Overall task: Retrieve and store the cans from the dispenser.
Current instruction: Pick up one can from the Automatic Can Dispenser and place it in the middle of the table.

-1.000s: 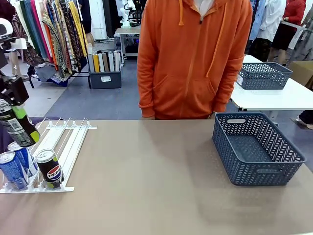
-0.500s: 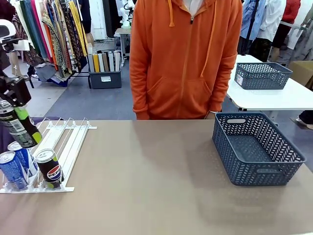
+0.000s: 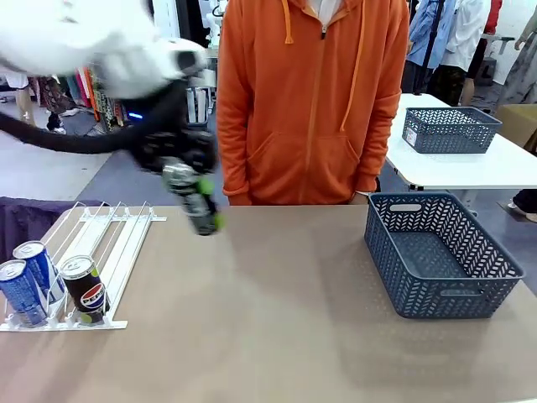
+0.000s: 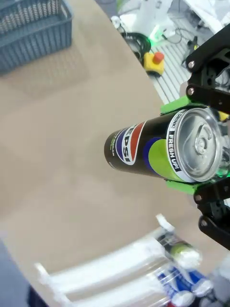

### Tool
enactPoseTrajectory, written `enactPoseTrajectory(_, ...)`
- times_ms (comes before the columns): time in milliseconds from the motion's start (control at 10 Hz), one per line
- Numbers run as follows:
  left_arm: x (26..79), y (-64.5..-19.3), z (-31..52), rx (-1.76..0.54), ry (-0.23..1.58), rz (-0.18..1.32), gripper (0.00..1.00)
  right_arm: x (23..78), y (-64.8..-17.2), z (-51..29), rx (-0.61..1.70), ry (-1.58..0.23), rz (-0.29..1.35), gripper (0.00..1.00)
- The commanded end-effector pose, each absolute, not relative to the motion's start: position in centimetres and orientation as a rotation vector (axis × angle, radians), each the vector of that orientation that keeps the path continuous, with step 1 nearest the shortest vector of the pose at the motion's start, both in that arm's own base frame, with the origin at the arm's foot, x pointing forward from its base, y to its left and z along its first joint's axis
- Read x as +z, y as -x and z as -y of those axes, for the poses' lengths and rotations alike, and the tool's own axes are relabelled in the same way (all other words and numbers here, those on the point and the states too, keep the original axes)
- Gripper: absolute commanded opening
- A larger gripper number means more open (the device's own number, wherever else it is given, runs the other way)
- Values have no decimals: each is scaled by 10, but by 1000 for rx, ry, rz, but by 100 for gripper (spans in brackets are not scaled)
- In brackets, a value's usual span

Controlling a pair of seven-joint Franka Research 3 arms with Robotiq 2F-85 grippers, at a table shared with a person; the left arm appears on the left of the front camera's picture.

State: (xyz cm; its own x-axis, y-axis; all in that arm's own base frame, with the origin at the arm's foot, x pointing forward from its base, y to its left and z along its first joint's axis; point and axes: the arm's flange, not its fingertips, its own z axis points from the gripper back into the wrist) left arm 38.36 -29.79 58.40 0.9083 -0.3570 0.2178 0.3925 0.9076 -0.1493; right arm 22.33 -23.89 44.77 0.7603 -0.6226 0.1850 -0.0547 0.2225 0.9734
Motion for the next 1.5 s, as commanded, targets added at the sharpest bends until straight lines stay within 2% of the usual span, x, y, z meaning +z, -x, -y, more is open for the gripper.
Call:
enactPoseTrajectory(0, 551, -427, 345, -488, 249, 138, 0, 450, -221, 241, -422, -1310, 633, 100)
enactPoseTrajectory(200, 504, -448, 407, -523, 122, 112, 0, 450, -221, 241, -422, -1310, 633, 100)
enactPoseTrajectory(400, 470, -460, 428, -570, 63, 19, 0, 450, -221, 241, -422, -1310, 633, 100)
enactPoseTrajectory(600, 441, -473, 432, -521, -30, 1, 0, 450, -221, 241, -422, -1310, 633, 100)
enactPoseTrajectory(1200, 415, -473, 424, -468, 26, -30, 0, 450, -221, 241, -422, -1310, 633, 100)
enactPoseTrajectory(1300, 415, -473, 424, -471, 30, -34, 58, 450, -221, 241, -422, -1310, 633, 100)
enactPoseTrajectory(1400, 415, -472, 423, -472, 25, -35, 100, 450, -221, 241, -422, -1310, 633, 100)
